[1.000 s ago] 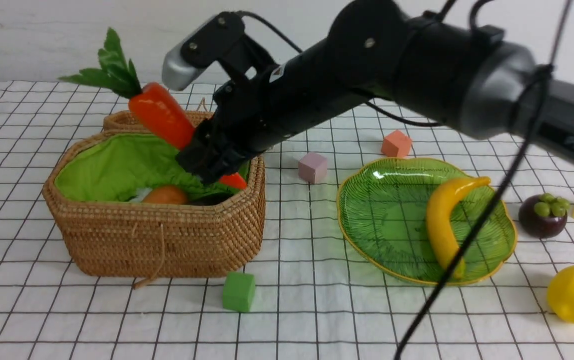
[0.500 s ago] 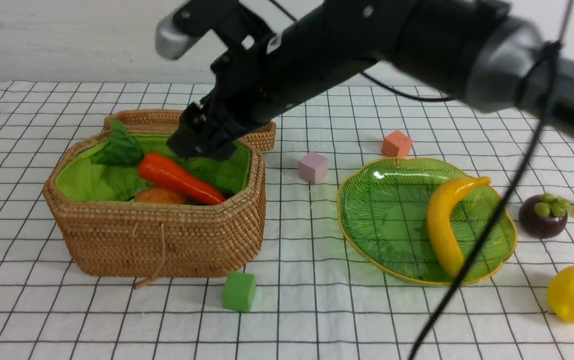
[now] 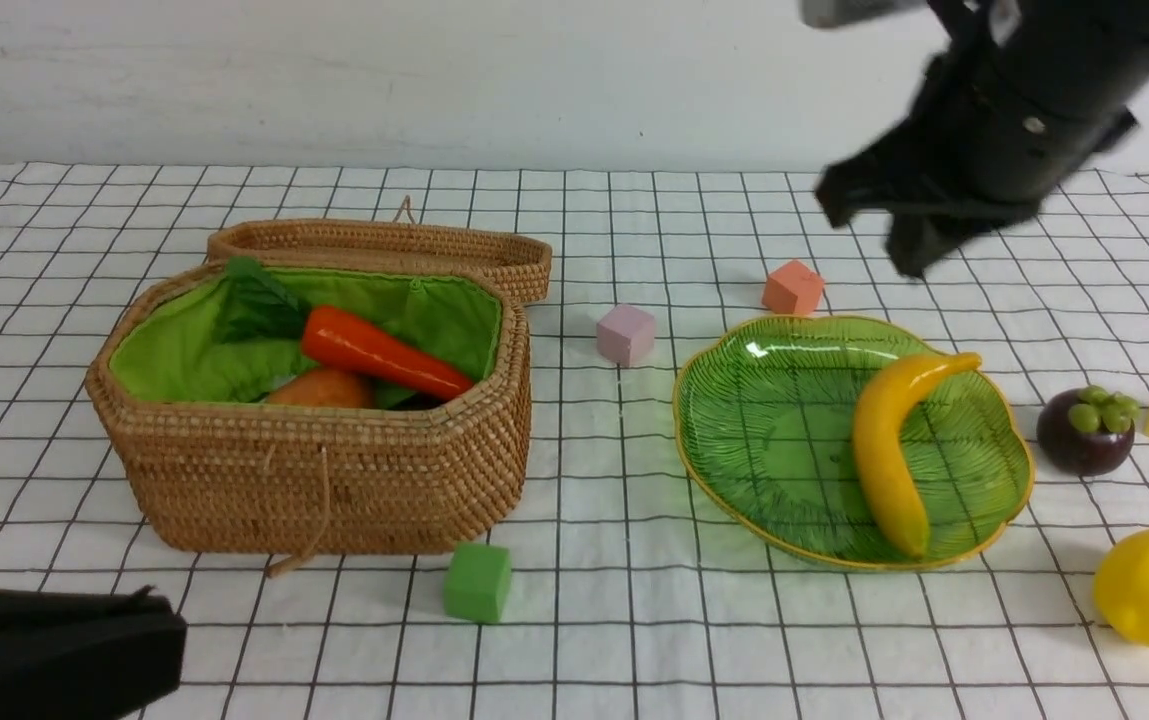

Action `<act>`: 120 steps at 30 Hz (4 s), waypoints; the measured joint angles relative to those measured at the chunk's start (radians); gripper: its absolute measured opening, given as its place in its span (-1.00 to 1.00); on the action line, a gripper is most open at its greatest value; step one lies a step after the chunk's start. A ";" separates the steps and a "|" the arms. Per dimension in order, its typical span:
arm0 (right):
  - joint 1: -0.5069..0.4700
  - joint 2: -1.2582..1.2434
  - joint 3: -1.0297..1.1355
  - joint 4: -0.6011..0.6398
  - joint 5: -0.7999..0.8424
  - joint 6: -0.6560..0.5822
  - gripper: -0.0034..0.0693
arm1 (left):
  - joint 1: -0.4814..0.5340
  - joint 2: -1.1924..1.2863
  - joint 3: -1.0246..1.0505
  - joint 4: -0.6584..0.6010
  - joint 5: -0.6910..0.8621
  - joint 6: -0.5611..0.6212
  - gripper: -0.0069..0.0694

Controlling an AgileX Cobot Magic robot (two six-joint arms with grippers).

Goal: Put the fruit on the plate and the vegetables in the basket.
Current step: Use the right arm to grab a lemon and put it into the right plate, then use the right arm to grab a mangosteen and put it into the right plate

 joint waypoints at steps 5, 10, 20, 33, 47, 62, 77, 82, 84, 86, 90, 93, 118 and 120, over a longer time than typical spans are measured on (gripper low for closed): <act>-0.184 -0.066 0.323 -0.011 -0.016 0.144 -0.58 | 0.000 0.009 0.001 -0.005 0.018 0.019 -0.85; -0.314 -0.072 0.486 0.032 -0.140 0.254 -0.01 | 0.000 0.009 0.003 -0.004 0.032 0.022 -0.85; -0.475 -0.024 0.613 0.069 -0.406 0.373 0.95 | 0.000 0.009 0.003 0.000 0.034 0.023 -0.85; -0.500 0.129 0.593 0.097 -0.449 0.294 0.75 | 0.000 0.012 0.003 0.000 0.037 0.024 -0.84; -0.500 0.048 0.611 0.119 -0.443 0.102 0.75 | 0.000 0.015 0.003 0.021 0.037 0.024 -0.83; -0.143 -0.022 0.460 0.422 -0.693 -0.295 0.75 | 0.000 0.016 0.003 0.021 -0.007 0.023 -0.83; -0.063 0.192 0.297 0.374 -0.709 -0.331 0.97 | 0.000 0.016 0.003 0.021 -0.014 0.021 -0.83; -0.063 0.123 0.223 0.188 -0.531 -0.204 0.90 | 0.000 0.016 0.003 0.021 -0.017 0.020 -0.83; -0.063 0.110 0.207 0.135 -0.480 -0.160 0.85 | 0.000 0.016 0.003 0.021 -0.022 0.020 -0.83; -0.080 0.075 0.190 -0.012 -0.391 -0.042 0.68 | 0.000 0.016 0.003 0.021 -0.043 0.020 -0.82; -0.169 0.063 0.183 -0.201 -0.284 0.163 0.26 | 0.000 0.016 0.003 0.021 -0.054 0.020 -0.82; -0.261 0.088 0.183 -0.200 -0.255 0.221 0.10 | 0.000 0.016 0.003 0.021 -0.077 0.020 -0.82; -0.479 0.436 0.114 0.044 -0.538 0.124 0.85 | 0.000 0.016 0.003 0.021 -0.186 0.020 -0.81; -0.479 0.454 0.114 0.044 -0.535 0.124 0.82 | 0.000 0.016 0.003 0.021 -0.186 0.020 -0.81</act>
